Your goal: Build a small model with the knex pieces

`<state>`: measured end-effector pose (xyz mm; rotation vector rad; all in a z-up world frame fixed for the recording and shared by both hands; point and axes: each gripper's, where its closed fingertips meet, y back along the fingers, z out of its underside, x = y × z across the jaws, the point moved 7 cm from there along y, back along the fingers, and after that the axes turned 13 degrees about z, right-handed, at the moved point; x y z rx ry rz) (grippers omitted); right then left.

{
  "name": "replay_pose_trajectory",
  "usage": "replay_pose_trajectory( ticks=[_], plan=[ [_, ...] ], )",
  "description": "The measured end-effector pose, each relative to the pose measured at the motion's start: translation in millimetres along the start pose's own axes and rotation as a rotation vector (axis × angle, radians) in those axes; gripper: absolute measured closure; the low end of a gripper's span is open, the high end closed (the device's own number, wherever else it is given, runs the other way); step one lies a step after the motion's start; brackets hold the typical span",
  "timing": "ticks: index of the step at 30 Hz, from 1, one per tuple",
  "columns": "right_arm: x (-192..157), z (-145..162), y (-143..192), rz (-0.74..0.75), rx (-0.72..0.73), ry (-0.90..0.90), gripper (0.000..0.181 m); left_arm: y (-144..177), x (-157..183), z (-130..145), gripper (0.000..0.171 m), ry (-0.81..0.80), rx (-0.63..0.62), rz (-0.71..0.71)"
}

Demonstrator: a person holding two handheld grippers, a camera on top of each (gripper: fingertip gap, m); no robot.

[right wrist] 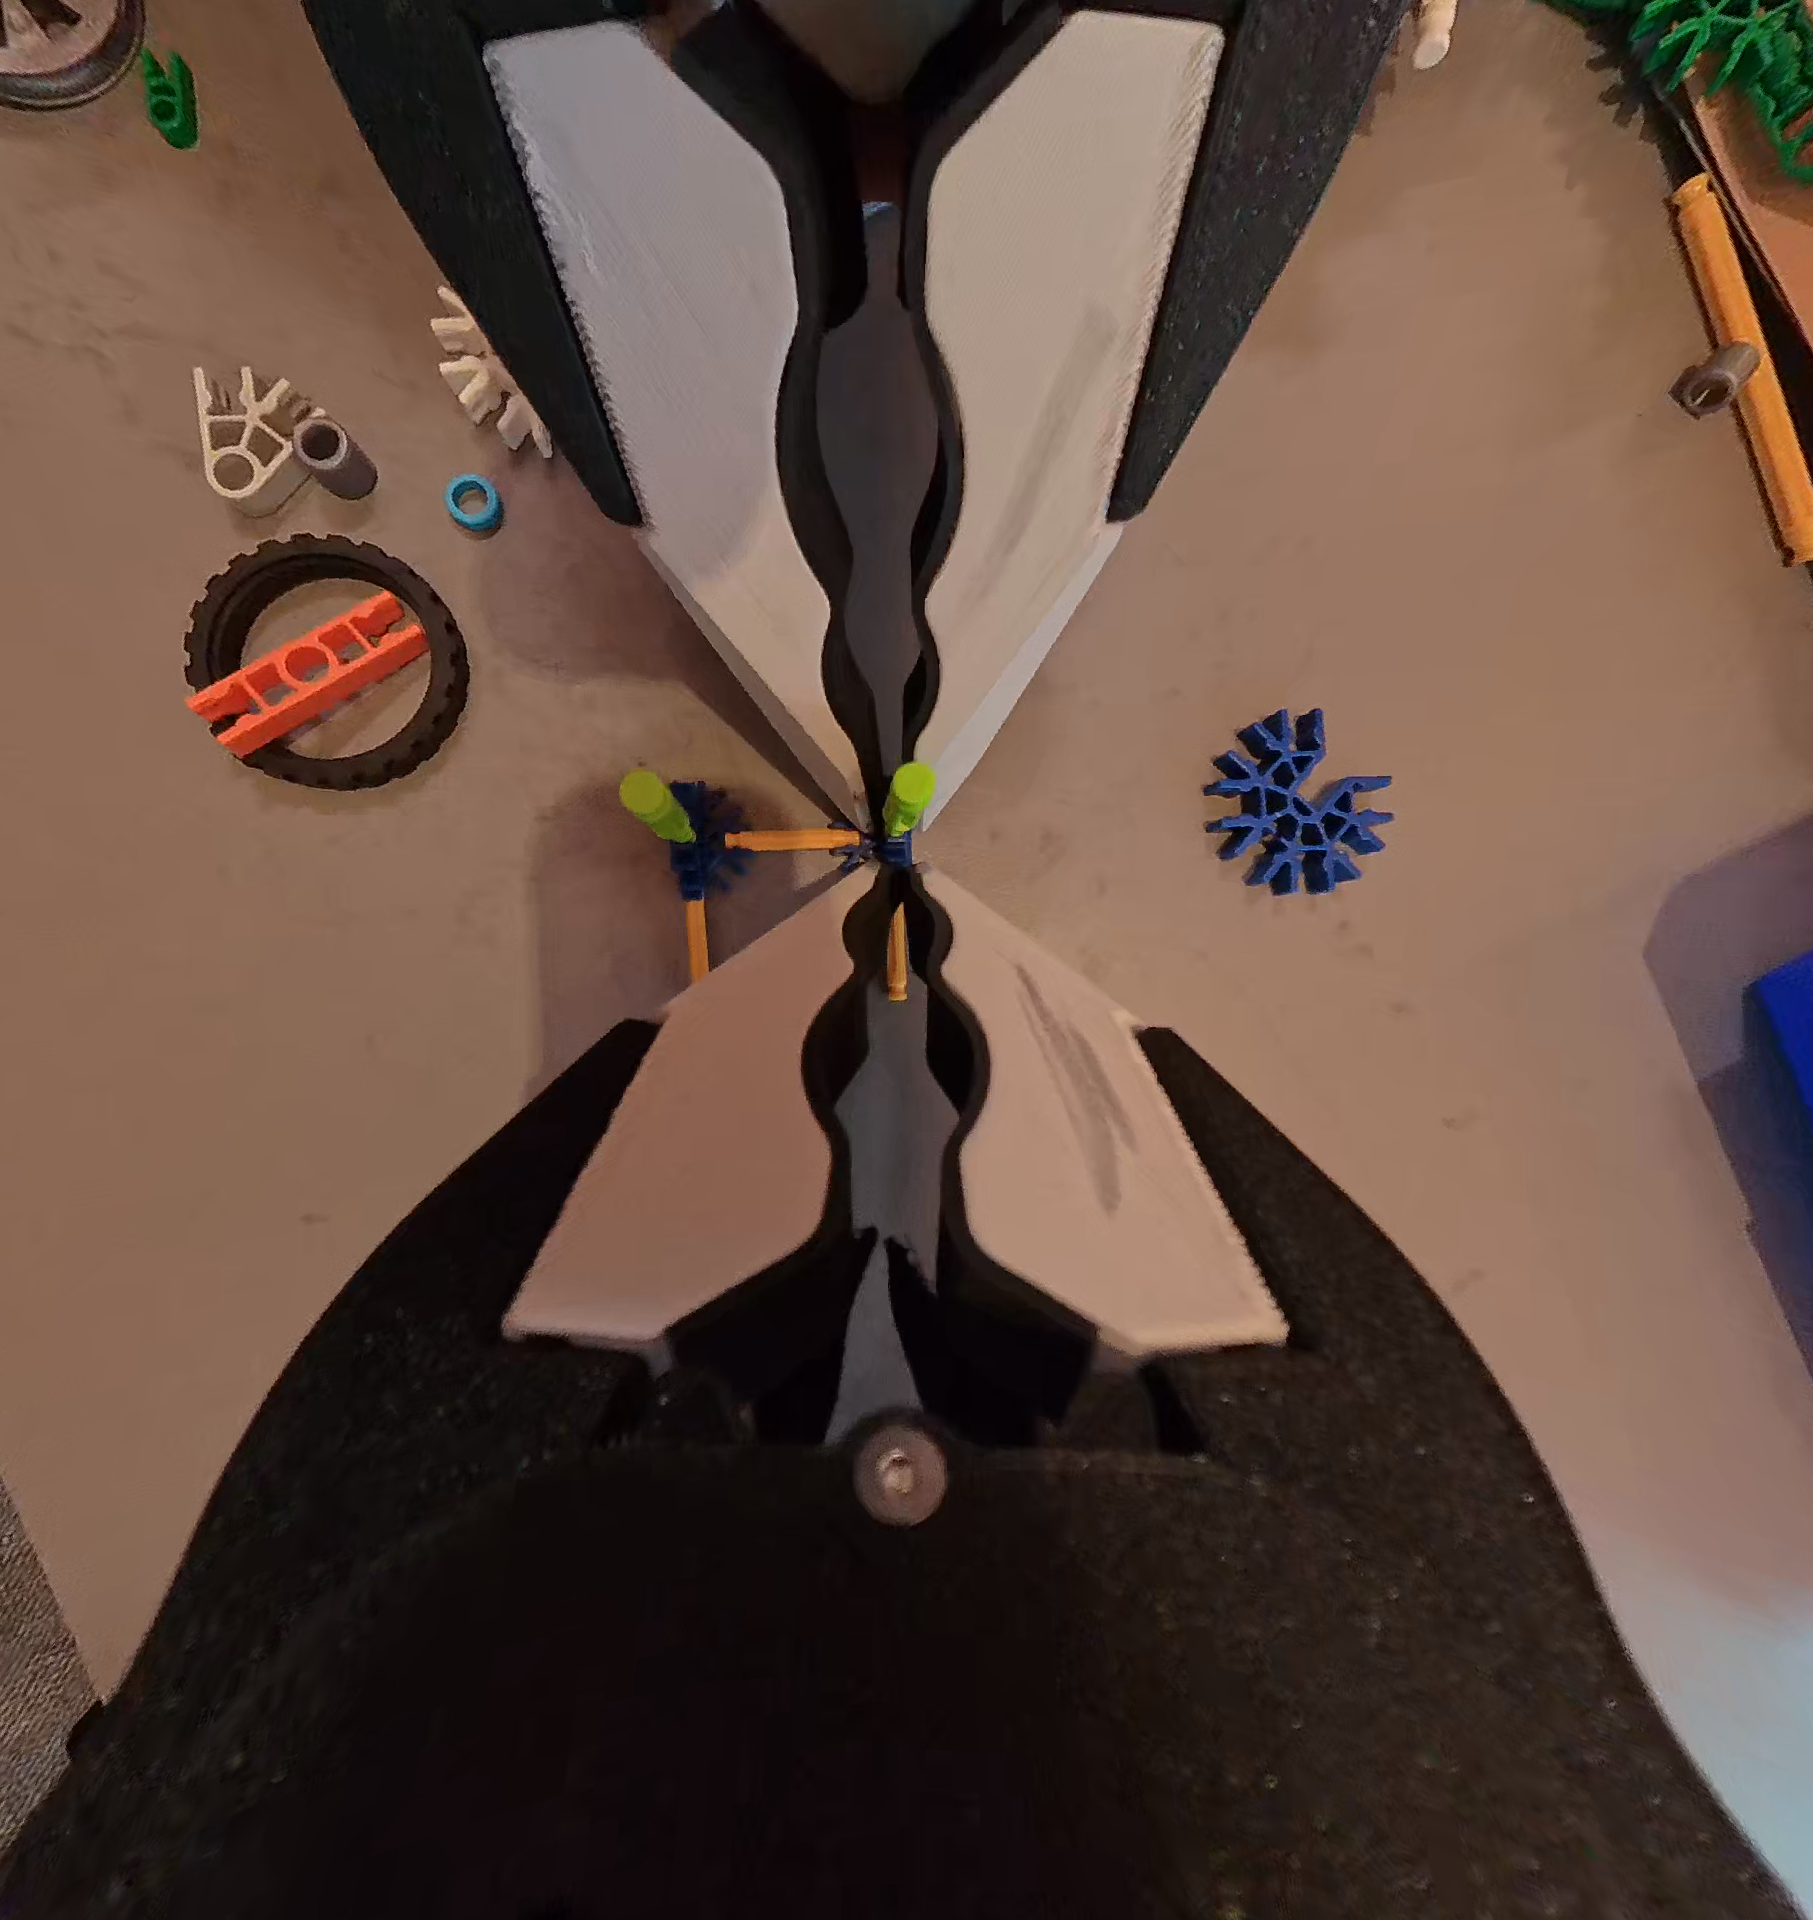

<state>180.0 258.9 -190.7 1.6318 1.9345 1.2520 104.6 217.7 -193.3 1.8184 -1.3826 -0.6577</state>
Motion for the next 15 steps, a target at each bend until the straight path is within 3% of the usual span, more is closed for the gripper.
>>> replay_pose_trajectory(
  ticks=[15],
  plan=[
    [1.9,-5.8,-2.0,-0.070,-0.093,0.048,0.181,-1.6,0.7,-1.7,0.171,0.007,0.000,-0.012]
  ],
)
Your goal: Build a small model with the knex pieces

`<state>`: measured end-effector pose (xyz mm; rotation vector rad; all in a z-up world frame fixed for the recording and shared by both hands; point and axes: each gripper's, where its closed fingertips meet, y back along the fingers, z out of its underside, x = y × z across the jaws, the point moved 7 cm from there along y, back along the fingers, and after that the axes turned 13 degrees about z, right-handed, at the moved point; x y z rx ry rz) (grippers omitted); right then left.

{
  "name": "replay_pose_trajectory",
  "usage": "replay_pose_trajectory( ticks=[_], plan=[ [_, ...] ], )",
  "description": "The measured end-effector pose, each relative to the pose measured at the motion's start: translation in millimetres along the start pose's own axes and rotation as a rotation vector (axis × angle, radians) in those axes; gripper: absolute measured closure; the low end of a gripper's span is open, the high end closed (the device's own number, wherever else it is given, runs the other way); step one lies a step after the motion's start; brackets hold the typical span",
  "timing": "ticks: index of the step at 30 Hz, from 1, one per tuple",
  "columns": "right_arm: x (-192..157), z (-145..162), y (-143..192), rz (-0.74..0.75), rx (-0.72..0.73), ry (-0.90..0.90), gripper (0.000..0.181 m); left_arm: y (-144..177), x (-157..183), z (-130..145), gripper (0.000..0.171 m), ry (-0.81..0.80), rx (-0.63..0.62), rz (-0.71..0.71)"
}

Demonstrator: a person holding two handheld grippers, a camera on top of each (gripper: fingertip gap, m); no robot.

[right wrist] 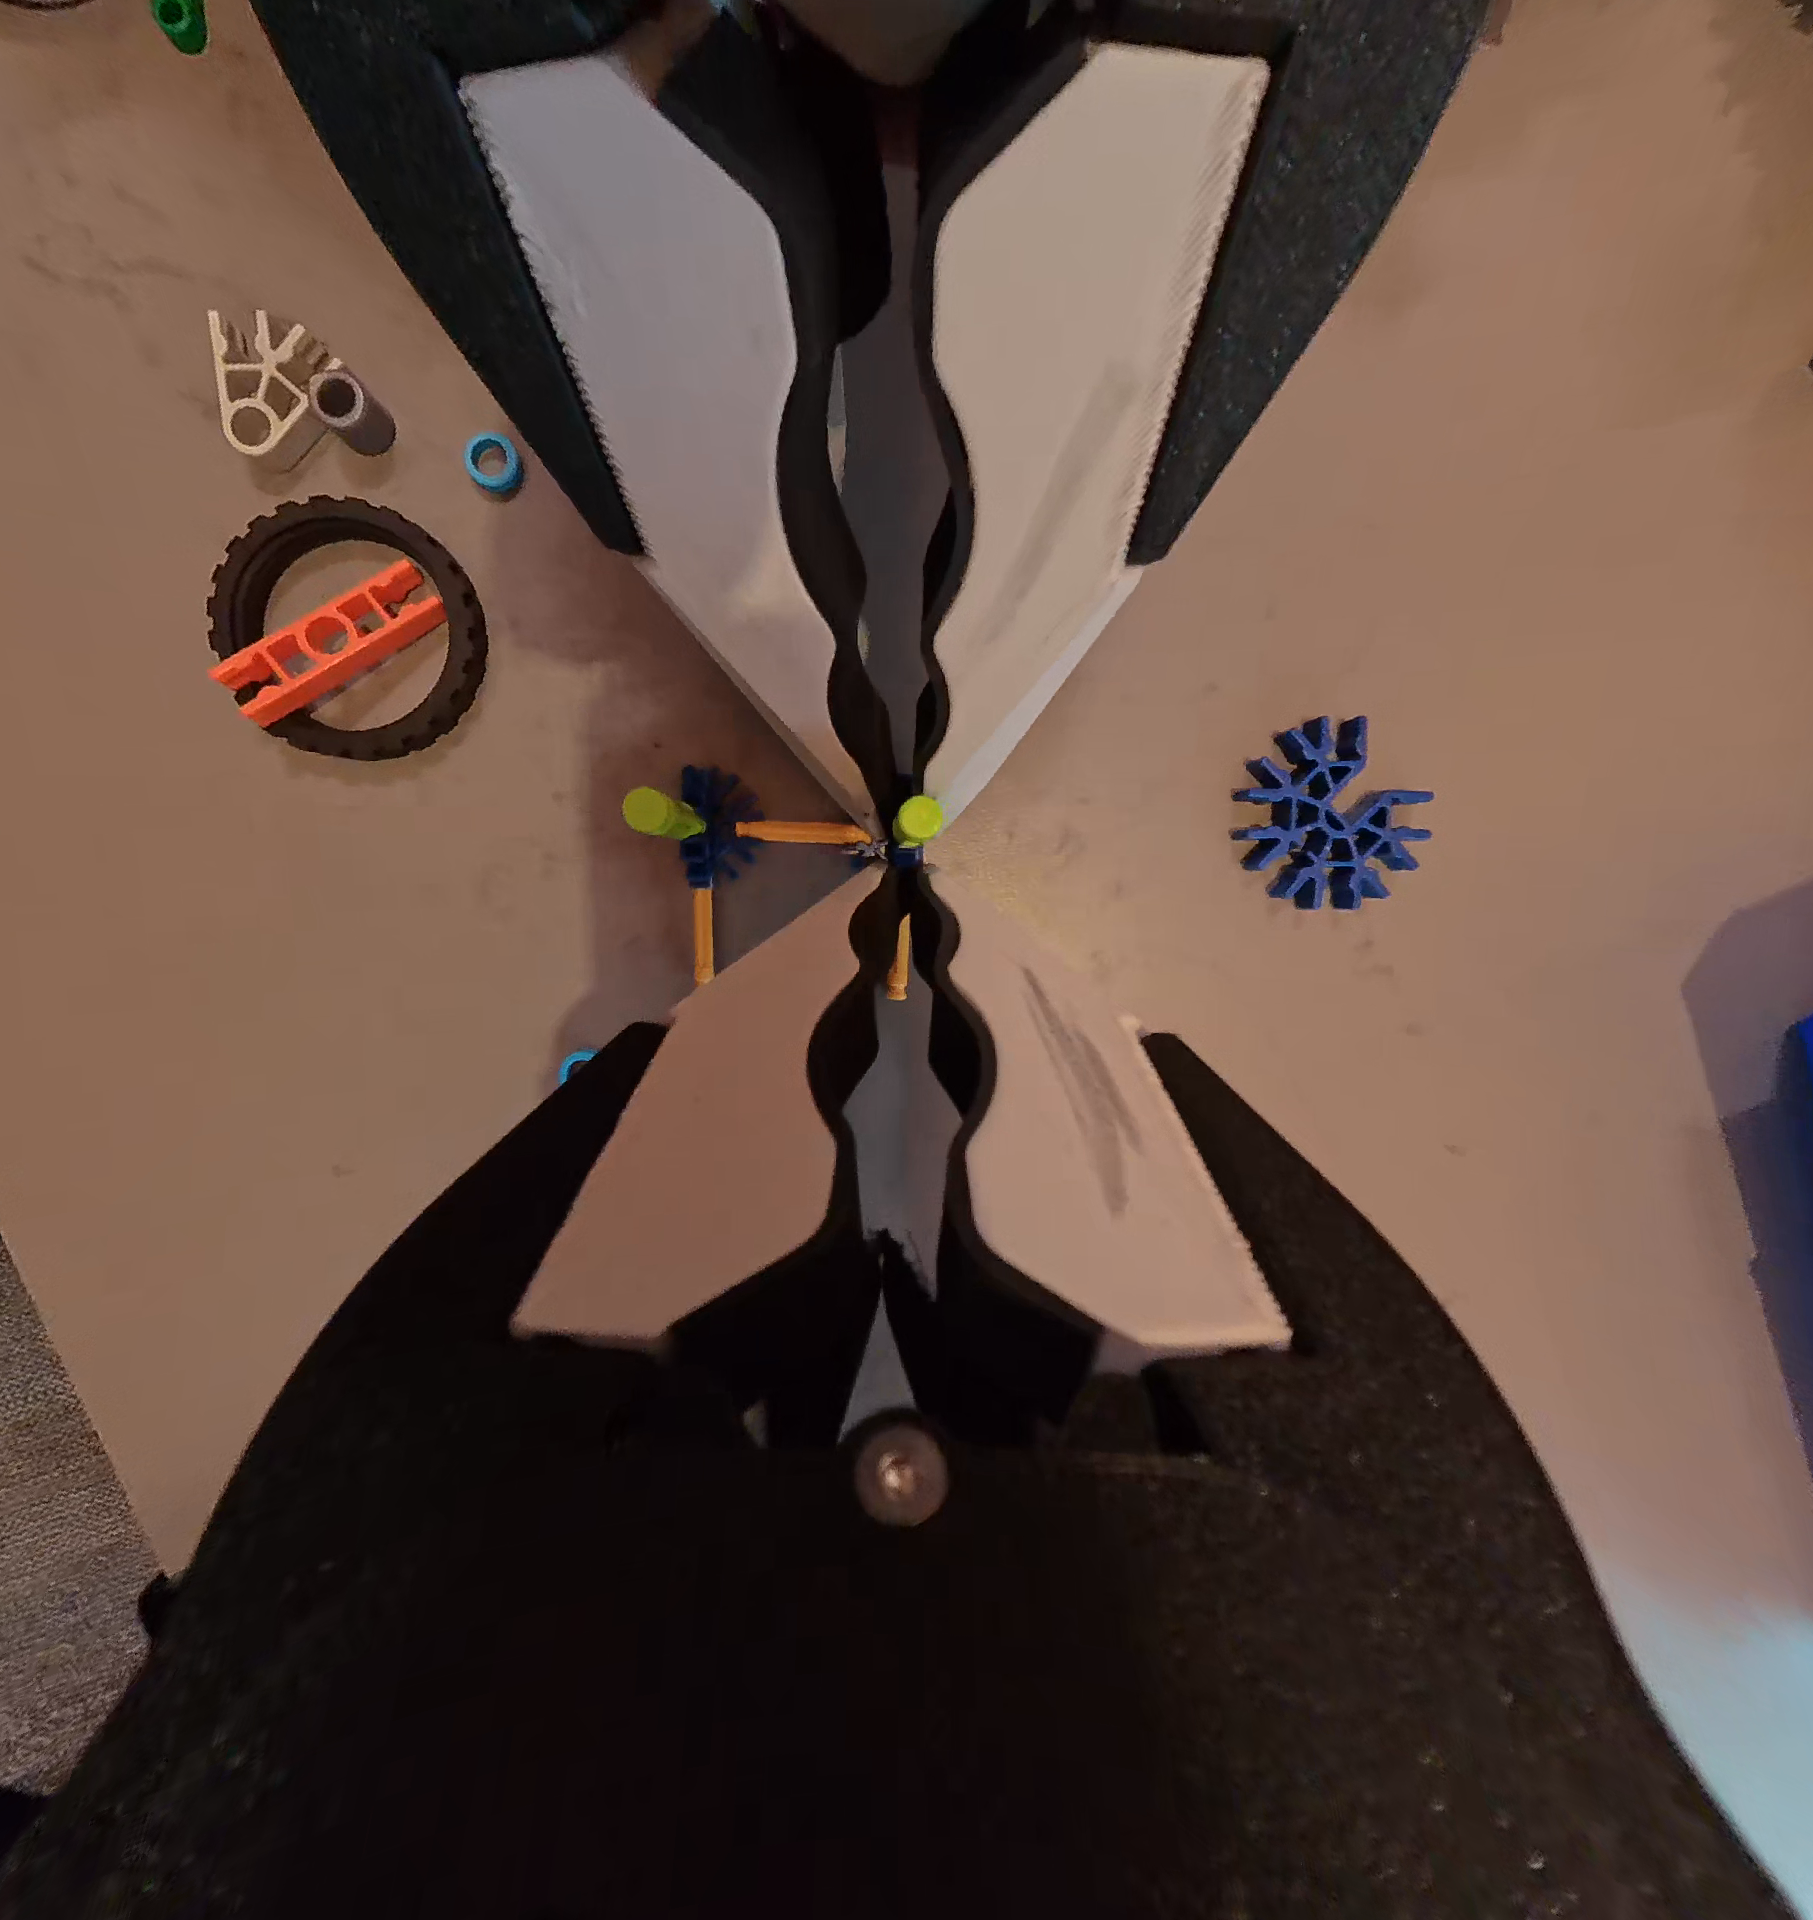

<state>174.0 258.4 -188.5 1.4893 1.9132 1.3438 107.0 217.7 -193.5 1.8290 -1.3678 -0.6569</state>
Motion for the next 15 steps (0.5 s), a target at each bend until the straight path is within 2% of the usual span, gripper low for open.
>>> replay_pose_trajectory(
  ticks=[5,15],
  plan=[
    [-1.6,0.4,0.0,0.019,0.006,-0.020,0.181,-0.7,0.1,0.4,0.171,0.008,0.021,0.000],
    [-4.5,2.3,-0.4,0.024,0.056,-0.069,0.181,-2.2,4.1,-3.6,0.171,-0.004,-0.023,-0.012]
  ],
)
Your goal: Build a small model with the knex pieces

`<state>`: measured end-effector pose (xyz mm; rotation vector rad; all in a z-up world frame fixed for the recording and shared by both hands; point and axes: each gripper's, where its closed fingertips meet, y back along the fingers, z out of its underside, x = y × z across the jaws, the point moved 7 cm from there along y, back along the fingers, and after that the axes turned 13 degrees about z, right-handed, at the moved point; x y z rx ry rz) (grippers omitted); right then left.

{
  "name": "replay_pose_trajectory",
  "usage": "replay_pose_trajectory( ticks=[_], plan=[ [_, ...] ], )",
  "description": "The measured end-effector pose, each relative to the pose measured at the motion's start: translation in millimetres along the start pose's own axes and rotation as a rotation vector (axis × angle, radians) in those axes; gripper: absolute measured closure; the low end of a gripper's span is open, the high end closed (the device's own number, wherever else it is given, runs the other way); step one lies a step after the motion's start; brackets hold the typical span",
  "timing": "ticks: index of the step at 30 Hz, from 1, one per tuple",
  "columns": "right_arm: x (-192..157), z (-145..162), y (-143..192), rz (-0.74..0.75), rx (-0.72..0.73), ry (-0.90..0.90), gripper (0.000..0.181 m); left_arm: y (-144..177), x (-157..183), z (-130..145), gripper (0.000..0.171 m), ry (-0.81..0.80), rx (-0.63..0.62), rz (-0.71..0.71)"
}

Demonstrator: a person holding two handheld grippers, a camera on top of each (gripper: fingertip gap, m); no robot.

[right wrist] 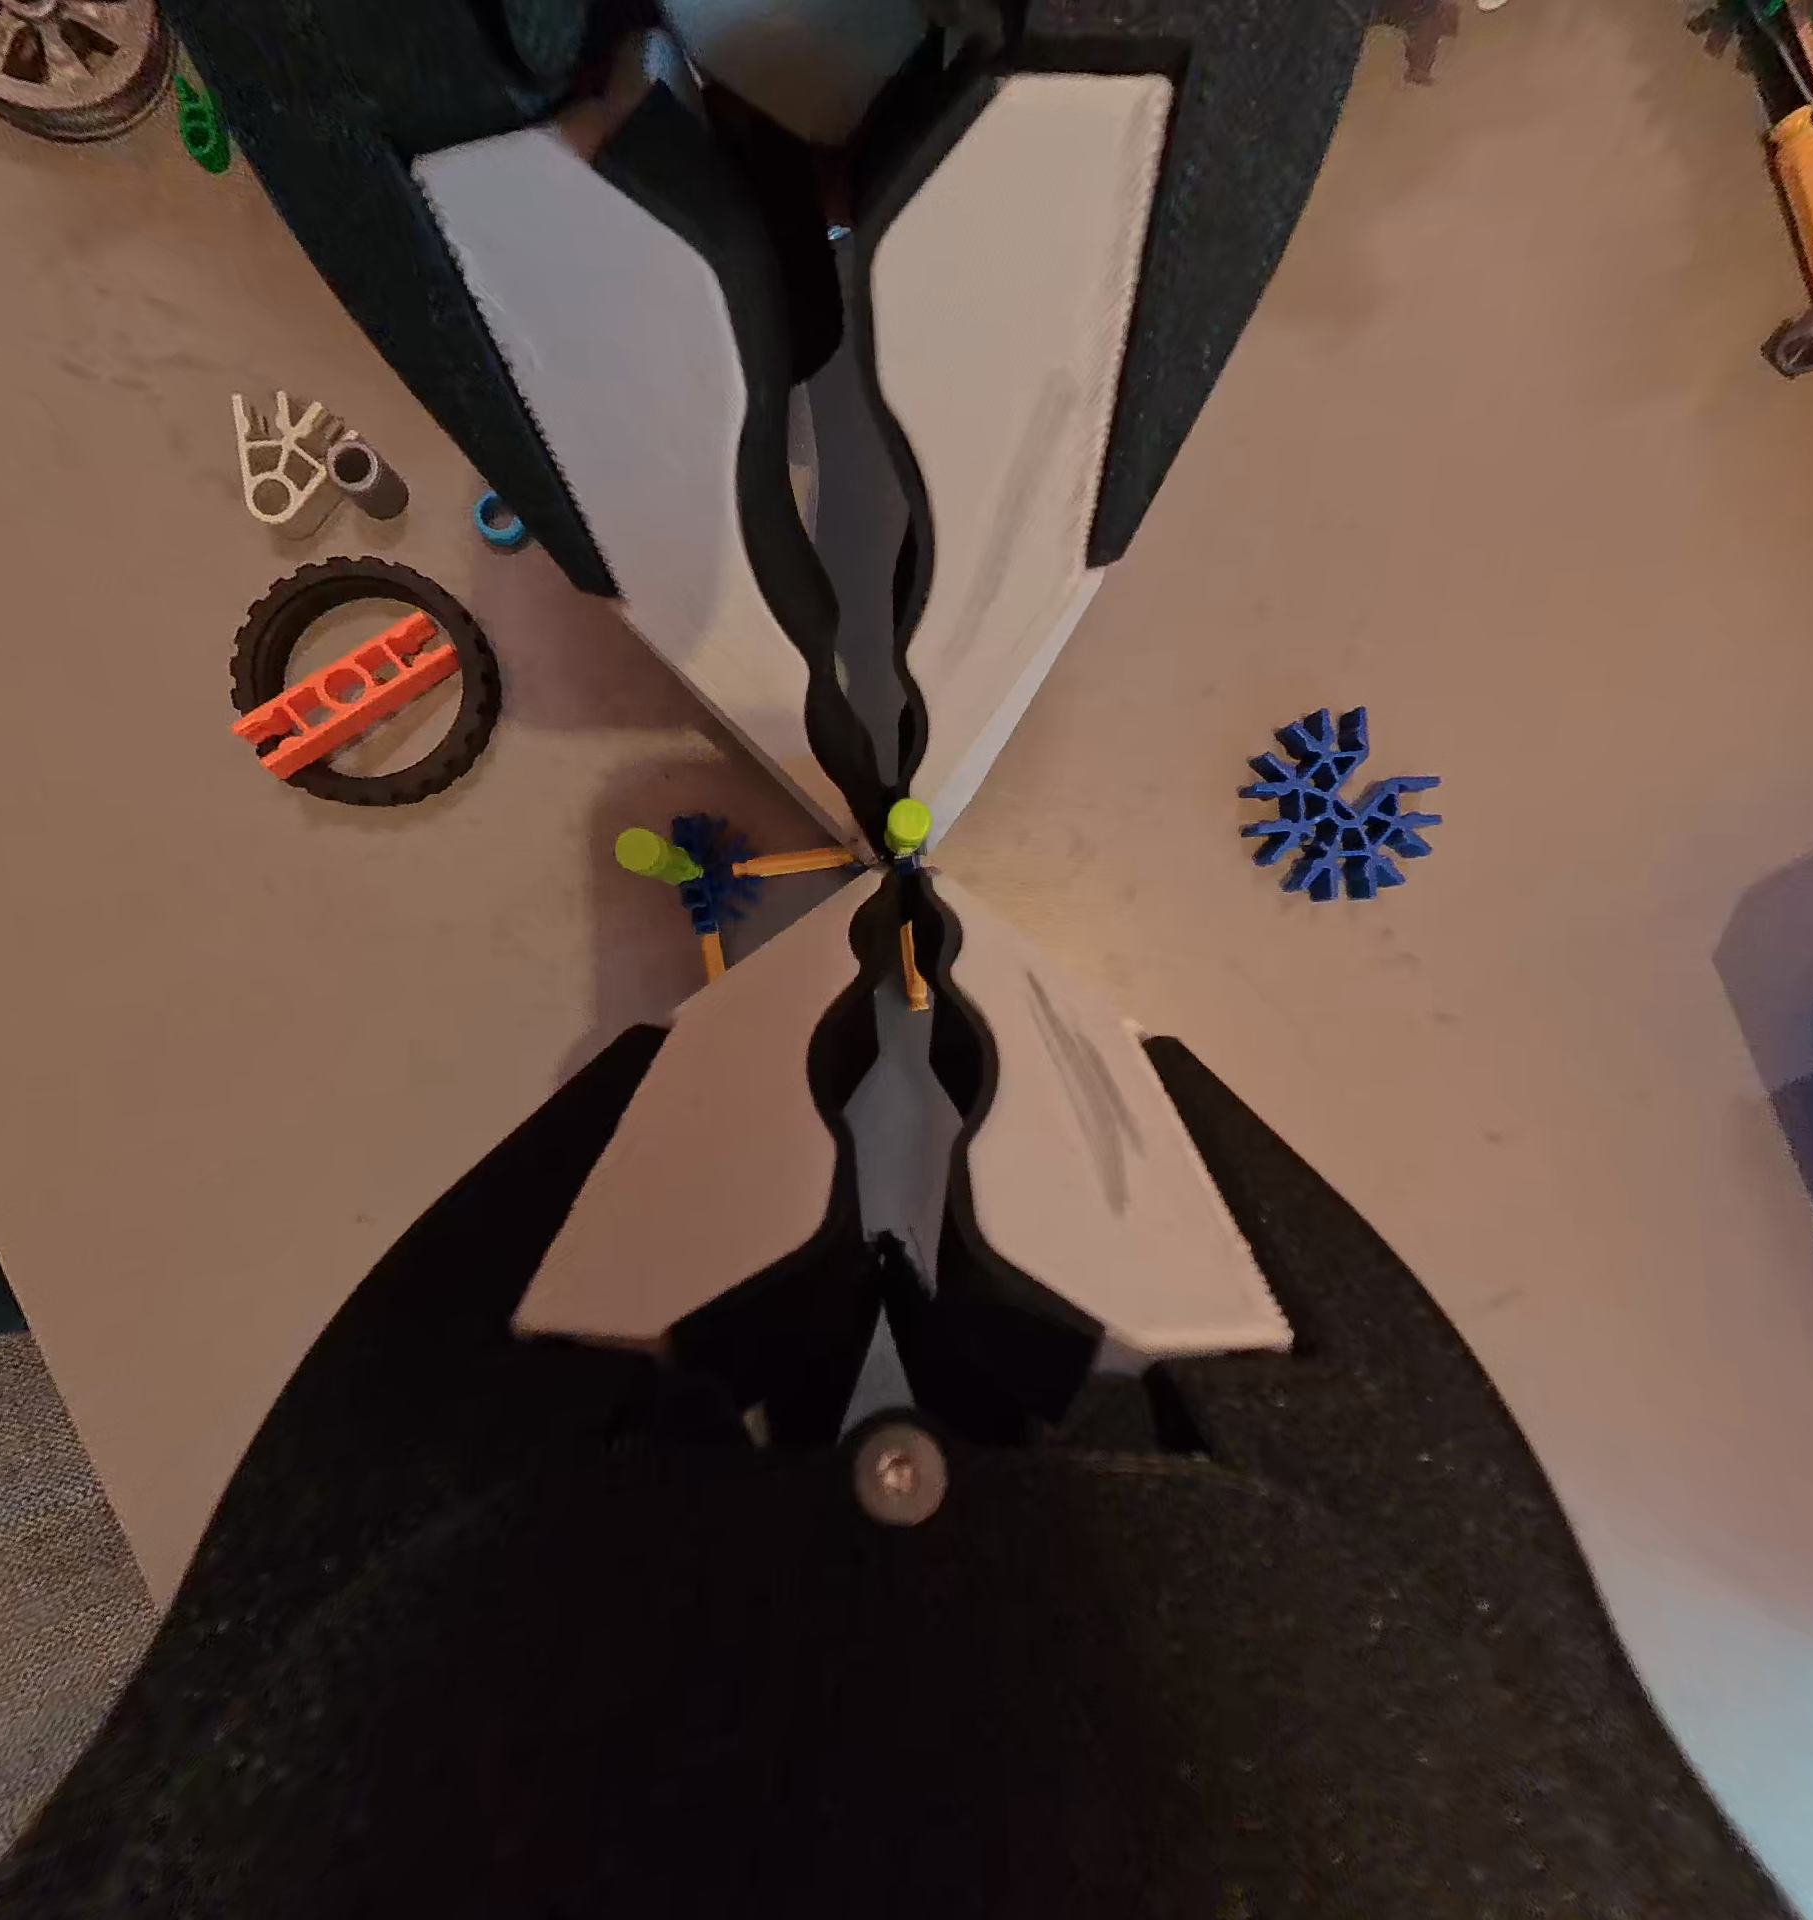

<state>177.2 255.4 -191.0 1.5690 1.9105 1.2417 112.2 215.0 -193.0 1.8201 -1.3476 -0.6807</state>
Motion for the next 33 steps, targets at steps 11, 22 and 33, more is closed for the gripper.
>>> replay_pose_trajectory(
  ticks=[11,22,33],
  plan=[
    [3,7,11,0.043,0.001,-0.027,0.178,0,3,1,0.171,-0.013,0.021,0.032],
    [-2,3,7,-0.020,-0.044,0.063,0.181,0,2,1,0.171,-0.012,0.029,0.047],
    [-3,3,5,-0.033,-0.080,0.109,0.177,-1,3,0,0.171,-0.017,0.030,0.046]
  ],
)
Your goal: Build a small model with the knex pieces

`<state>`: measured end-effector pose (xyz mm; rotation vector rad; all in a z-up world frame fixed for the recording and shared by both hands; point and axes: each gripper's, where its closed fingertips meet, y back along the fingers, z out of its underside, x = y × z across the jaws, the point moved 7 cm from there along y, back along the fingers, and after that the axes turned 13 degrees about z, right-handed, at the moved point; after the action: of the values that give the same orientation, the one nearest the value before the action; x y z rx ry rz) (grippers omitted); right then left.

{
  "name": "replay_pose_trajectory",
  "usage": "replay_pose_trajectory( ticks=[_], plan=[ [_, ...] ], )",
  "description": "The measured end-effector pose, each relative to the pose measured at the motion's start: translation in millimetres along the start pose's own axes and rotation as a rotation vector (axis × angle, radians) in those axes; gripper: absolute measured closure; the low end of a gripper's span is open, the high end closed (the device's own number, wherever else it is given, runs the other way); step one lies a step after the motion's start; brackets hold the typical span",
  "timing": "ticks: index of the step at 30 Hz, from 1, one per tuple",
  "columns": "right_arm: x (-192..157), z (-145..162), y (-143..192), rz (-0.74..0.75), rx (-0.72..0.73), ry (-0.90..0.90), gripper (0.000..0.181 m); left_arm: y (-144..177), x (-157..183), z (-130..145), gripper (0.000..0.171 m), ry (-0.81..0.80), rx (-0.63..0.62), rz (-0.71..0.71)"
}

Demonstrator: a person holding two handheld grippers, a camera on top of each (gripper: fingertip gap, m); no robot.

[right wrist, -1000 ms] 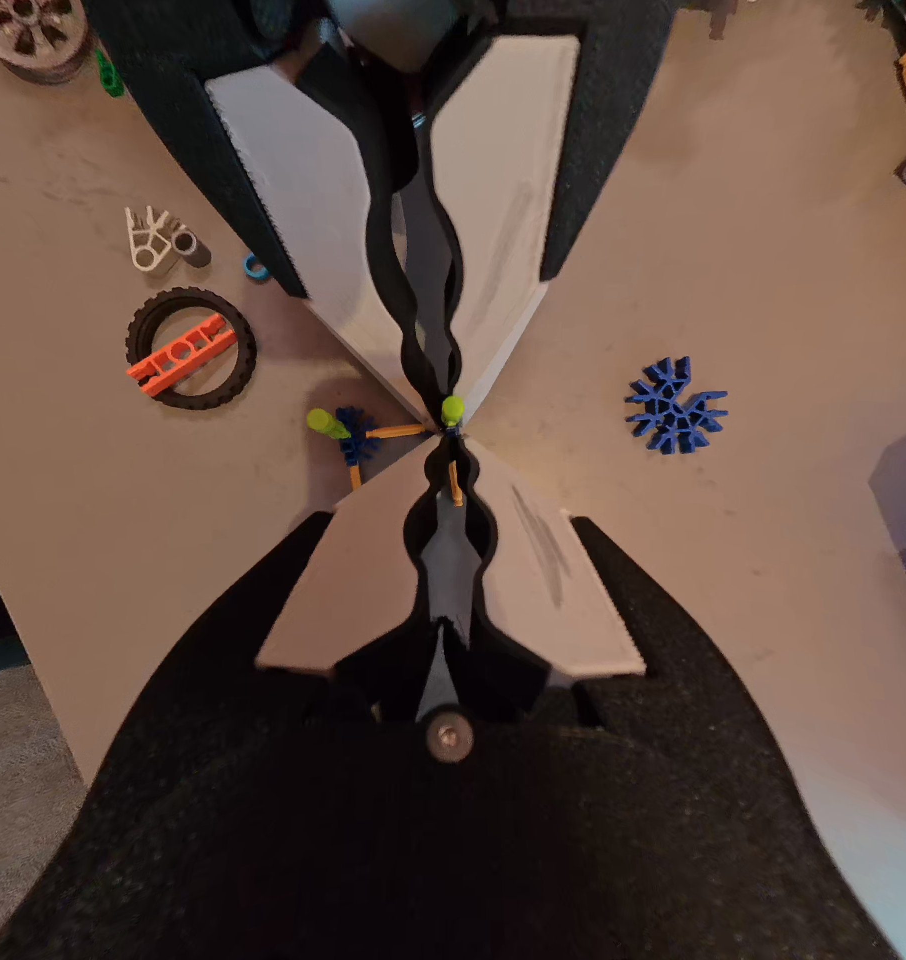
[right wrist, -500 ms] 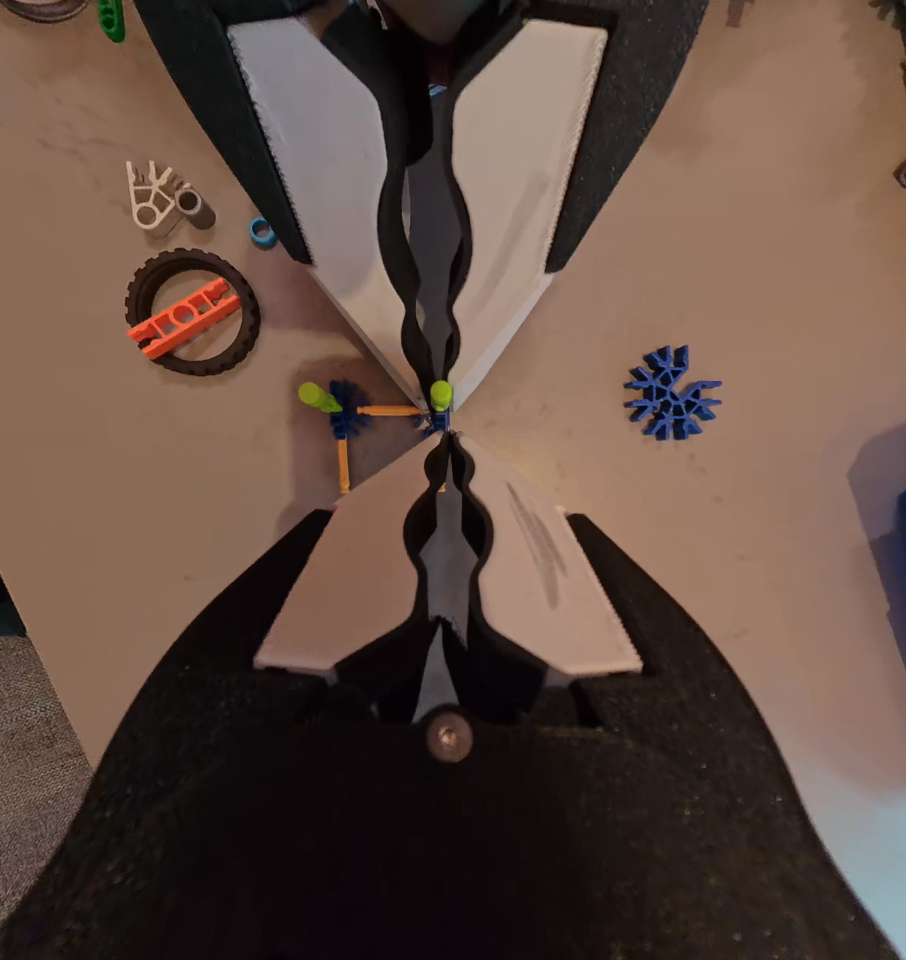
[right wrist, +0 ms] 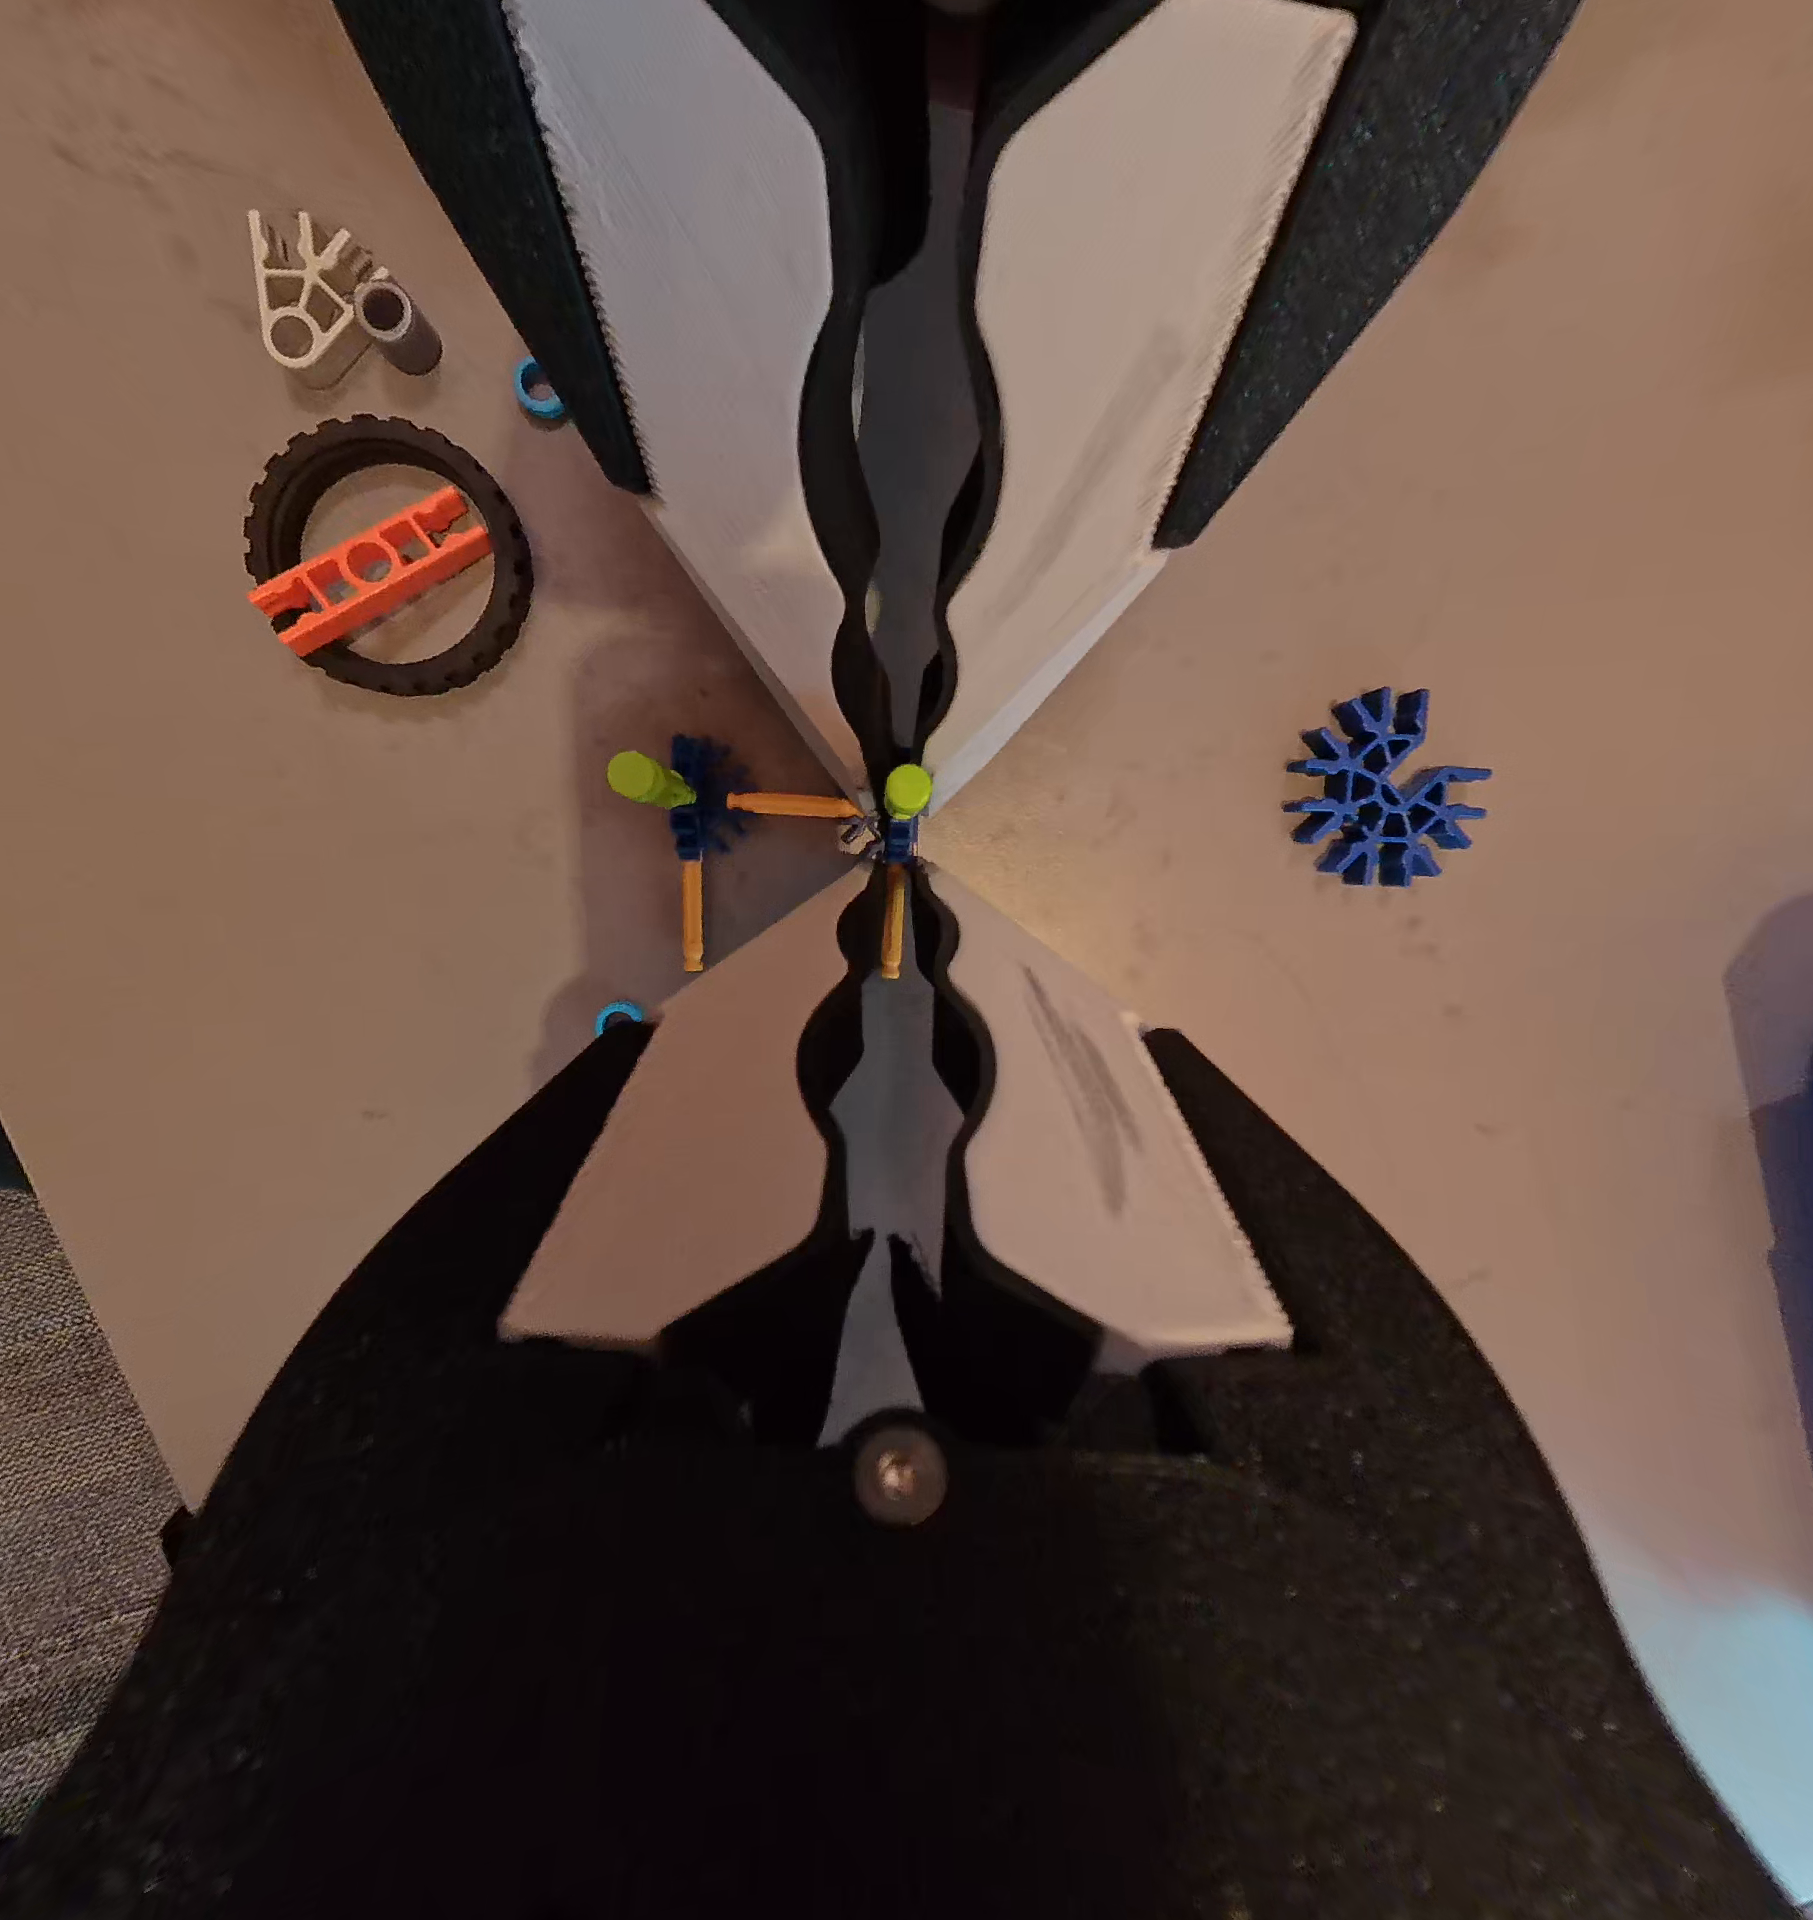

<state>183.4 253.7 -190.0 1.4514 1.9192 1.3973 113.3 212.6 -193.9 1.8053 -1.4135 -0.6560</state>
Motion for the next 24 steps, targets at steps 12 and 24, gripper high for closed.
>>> replay_pose_trajectory(
  ticks=[12,24],
  plan=[
    [2.6,-3.1,-3.1,-0.065,-0.060,0.007,0.181,-0.8,0.6,3.6,0.171,0.036,0.078,0.010],
    [4.3,-0.8,-0.4,-0.054,-0.034,-0.021,0.174,-2.1,2.2,4.0,0.171,0.020,0.089,0.004]
  ],
)
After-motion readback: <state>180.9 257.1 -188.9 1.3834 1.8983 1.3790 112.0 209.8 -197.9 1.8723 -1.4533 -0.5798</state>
